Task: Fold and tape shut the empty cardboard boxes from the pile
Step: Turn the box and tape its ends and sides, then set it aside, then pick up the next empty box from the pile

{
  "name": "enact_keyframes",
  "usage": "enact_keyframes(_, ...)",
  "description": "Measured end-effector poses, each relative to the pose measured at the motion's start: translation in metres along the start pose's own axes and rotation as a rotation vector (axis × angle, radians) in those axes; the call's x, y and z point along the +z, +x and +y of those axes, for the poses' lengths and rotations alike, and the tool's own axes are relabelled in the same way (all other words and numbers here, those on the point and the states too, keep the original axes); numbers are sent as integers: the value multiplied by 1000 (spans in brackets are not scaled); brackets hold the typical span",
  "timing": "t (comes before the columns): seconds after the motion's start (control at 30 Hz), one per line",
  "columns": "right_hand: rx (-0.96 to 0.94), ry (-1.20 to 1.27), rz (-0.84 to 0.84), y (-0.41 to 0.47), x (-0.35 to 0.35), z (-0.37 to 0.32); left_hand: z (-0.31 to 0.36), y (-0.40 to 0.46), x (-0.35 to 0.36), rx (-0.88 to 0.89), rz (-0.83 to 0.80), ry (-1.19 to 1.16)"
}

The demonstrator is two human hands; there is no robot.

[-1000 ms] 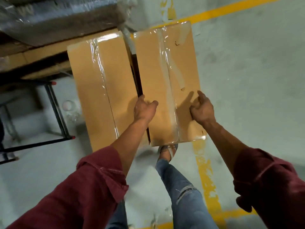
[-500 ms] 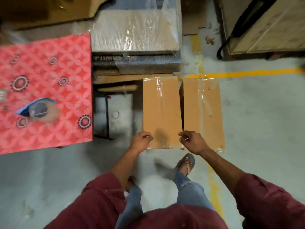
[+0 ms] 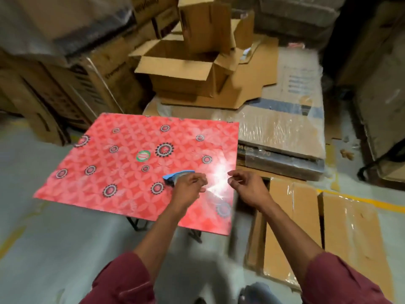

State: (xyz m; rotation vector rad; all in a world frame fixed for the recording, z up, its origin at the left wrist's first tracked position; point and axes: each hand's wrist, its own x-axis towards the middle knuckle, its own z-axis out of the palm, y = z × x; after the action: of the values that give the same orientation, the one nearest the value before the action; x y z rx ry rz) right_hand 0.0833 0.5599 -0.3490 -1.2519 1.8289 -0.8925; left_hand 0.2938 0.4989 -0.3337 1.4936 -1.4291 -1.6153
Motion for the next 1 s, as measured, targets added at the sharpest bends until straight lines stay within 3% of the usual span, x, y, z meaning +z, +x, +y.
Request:
enact_keyframes(0.3,-156,-32,79,181,-37,-92,125,153,-63,124,87,-4)
enact_keyframes(0.5,-201,-21,145,389,-111,-145,260,339,-54,234,136,16)
enact_keyframes(0.67,-222,-42,285,575,-178,-178,367,477,-28,217,197,34)
enact_keyframes(0.83,-182,-66,355,707,-214,-193,413,567,0,224,221,39)
enact_keyframes(1.0,-46,-87,257,772,-200,-190,424,606,10,238,179,81)
